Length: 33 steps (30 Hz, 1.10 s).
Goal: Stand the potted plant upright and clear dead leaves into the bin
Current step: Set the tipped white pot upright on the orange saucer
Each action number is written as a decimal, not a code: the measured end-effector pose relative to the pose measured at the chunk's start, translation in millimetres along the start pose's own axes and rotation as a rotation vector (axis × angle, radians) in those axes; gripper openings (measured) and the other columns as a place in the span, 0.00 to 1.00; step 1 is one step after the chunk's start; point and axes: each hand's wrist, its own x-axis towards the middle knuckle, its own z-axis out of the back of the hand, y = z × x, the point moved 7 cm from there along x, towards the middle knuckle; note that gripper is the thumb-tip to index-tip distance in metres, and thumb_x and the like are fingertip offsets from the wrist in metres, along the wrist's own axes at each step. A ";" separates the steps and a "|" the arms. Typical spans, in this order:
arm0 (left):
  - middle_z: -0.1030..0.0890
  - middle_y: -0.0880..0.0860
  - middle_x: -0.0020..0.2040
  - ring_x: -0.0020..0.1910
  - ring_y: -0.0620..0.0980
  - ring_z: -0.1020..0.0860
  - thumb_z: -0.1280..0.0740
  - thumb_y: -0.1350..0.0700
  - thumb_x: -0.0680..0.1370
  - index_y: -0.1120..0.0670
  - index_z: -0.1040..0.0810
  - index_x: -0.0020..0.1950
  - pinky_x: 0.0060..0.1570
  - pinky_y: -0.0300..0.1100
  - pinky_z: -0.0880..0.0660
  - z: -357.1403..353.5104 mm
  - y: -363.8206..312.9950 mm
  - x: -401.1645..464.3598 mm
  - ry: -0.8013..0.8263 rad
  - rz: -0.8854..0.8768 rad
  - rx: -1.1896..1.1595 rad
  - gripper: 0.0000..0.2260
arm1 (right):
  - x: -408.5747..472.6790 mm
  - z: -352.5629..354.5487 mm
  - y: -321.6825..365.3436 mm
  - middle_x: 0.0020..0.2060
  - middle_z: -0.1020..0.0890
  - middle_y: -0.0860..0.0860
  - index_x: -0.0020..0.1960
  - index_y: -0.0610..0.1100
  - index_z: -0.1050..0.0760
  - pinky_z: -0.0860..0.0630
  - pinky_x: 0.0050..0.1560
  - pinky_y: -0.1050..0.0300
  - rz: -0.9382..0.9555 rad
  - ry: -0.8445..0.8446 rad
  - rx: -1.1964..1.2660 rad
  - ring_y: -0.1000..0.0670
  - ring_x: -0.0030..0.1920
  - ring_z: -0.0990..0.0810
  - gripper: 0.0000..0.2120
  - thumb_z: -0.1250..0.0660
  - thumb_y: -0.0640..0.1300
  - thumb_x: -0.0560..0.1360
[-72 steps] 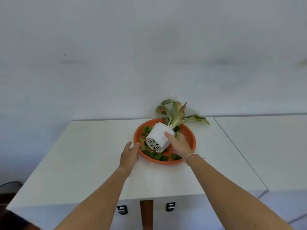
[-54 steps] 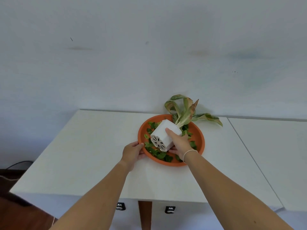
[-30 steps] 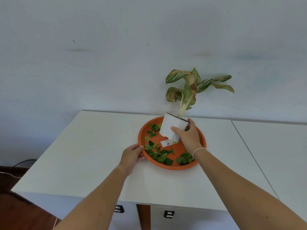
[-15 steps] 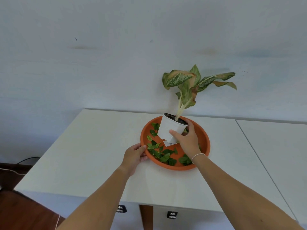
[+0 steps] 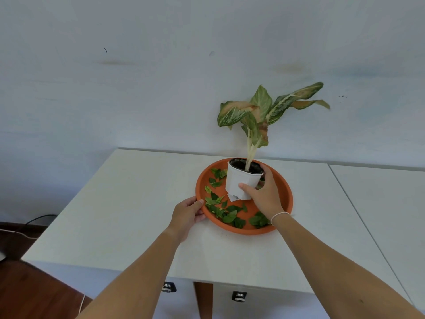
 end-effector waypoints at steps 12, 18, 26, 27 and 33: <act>0.20 0.54 0.41 0.39 0.48 0.21 0.38 0.61 0.80 0.61 0.24 0.63 0.37 0.36 0.18 1.5 2.3 3.5 -0.004 -0.006 0.007 0.13 | -6.4 1.8 -5.0 0.71 0.35 0.50 0.74 0.47 0.41 0.36 0.67 0.62 0.066 -0.010 -0.105 0.51 0.71 0.34 0.41 0.24 0.40 0.66; 0.20 0.55 0.42 0.40 0.49 0.21 0.39 0.61 0.80 0.61 0.24 0.63 0.38 0.37 0.18 1.5 2.6 4.0 0.009 -0.015 0.007 0.13 | -11.8 -1.7 -2.0 0.71 0.37 0.48 0.74 0.46 0.42 0.38 0.64 0.66 0.081 -0.043 -0.153 0.50 0.71 0.34 0.42 0.24 0.39 0.67; 0.20 0.55 0.42 0.39 0.49 0.21 0.39 0.62 0.80 0.61 0.24 0.63 0.33 0.34 0.19 0.7 1.8 3.2 0.008 -0.012 -0.014 0.12 | -15.4 -5.1 0.4 0.71 0.40 0.48 0.75 0.48 0.44 0.37 0.61 0.67 0.110 -0.035 -0.228 0.49 0.69 0.33 0.43 0.24 0.42 0.67; 0.20 0.55 0.42 0.39 0.49 0.22 0.39 0.62 0.80 0.61 0.24 0.63 0.33 0.34 0.19 0.9 2.1 3.5 0.006 -0.012 -0.014 0.12 | -16.0 -5.0 0.9 0.71 0.40 0.48 0.75 0.48 0.44 0.37 0.61 0.67 0.113 -0.036 -0.235 0.49 0.69 0.33 0.44 0.24 0.43 0.67; 0.20 0.56 0.43 0.40 0.50 0.21 0.39 0.62 0.80 0.60 0.24 0.62 0.33 0.35 0.19 0.8 2.2 3.7 0.010 -0.013 -0.020 0.12 | -17.4 -5.0 2.8 0.71 0.40 0.48 0.76 0.48 0.45 0.38 0.61 0.69 0.116 -0.031 -0.251 0.50 0.69 0.33 0.44 0.24 0.43 0.67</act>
